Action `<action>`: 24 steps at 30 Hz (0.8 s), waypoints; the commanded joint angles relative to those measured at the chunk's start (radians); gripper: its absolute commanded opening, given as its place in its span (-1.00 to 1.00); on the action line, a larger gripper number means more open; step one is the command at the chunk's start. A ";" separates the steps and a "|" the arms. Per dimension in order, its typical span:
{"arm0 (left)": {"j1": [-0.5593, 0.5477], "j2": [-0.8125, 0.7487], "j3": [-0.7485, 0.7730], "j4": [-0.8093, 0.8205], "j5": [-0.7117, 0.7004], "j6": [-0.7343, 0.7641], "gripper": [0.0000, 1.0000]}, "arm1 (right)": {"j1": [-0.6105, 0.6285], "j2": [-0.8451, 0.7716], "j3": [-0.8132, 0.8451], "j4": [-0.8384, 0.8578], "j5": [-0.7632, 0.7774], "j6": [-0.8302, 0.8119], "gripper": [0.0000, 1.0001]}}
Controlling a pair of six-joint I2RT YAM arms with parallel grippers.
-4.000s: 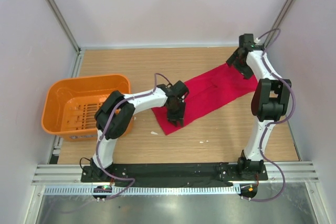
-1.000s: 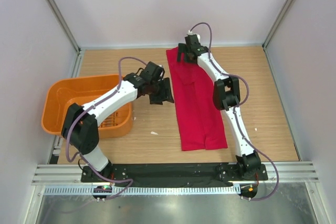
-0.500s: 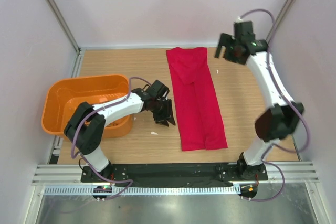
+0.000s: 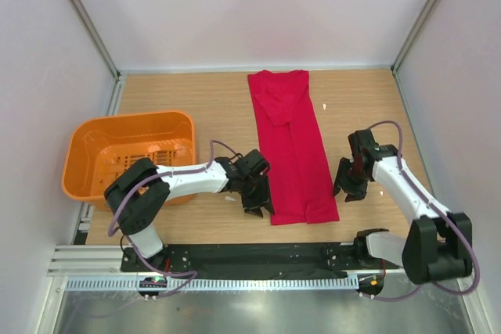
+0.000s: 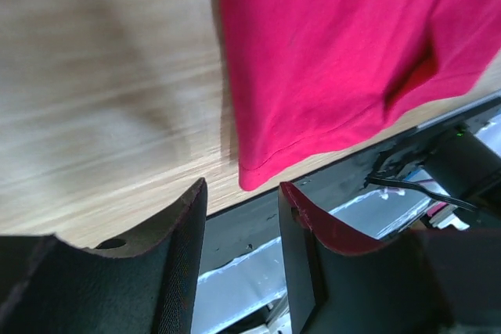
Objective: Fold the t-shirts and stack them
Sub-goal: Fold the tshirt
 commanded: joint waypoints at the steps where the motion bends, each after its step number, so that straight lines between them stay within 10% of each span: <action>1: -0.056 0.013 -0.021 0.055 -0.063 -0.107 -0.14 | 0.013 -0.123 -0.047 0.005 -0.041 0.067 0.00; 24: -0.083 0.089 -0.029 0.109 -0.117 -0.170 -0.17 | 0.030 -0.120 -0.189 0.049 0.016 0.227 0.14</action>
